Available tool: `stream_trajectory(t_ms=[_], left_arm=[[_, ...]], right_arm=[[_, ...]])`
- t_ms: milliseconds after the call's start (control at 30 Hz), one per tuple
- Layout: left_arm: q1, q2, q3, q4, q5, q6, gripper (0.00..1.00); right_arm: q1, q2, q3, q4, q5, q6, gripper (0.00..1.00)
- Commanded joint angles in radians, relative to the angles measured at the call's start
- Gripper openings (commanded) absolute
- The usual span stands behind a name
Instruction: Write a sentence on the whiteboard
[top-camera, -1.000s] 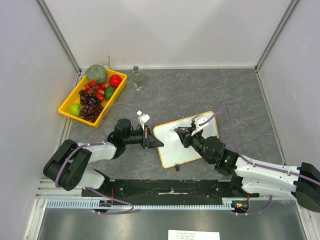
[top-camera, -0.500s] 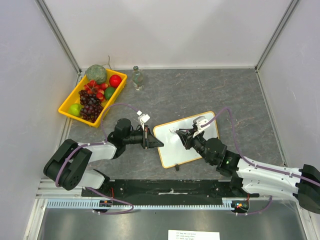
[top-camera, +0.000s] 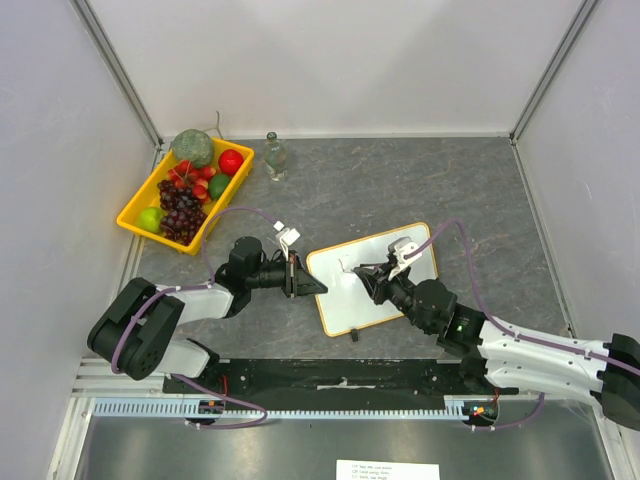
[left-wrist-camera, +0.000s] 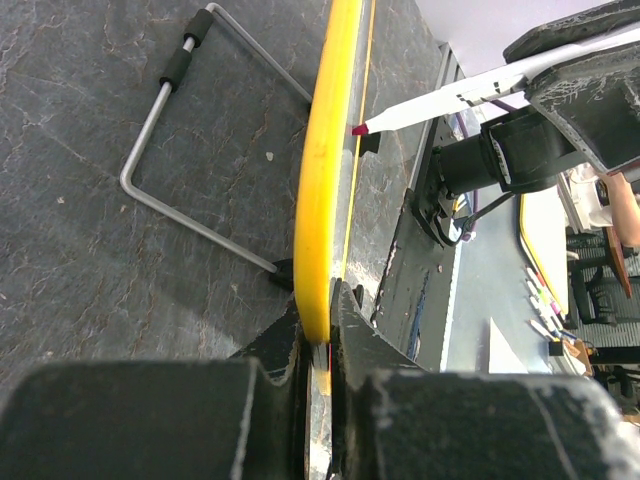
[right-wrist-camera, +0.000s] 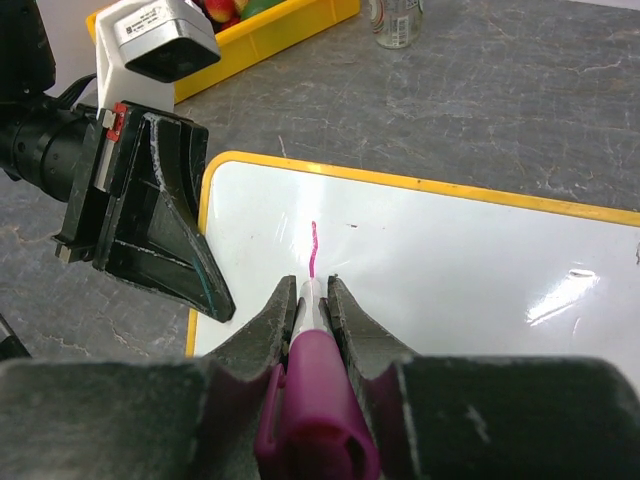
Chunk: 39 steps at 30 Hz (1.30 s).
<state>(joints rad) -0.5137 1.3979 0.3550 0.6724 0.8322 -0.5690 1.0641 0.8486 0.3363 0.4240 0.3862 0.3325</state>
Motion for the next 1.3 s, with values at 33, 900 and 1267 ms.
stream_trajectory(t_ms=[33, 900, 1267], left_arm=[[0.001, 0.030, -0.016, -0.073, -0.081, 0.090, 0.02], [0.000, 0.029, -0.013, -0.076, -0.079, 0.093, 0.02], [0.000, 0.032, -0.010, -0.079, -0.079, 0.097, 0.02]], right_arm=[[0.002, -0.025, 0.032, -0.048, -0.009, 0.026, 0.00], [-0.009, 0.046, 0.208, -0.103, 0.132, -0.027, 0.00], [-0.038, 0.099, 0.182, -0.093, 0.108, -0.003, 0.00]])
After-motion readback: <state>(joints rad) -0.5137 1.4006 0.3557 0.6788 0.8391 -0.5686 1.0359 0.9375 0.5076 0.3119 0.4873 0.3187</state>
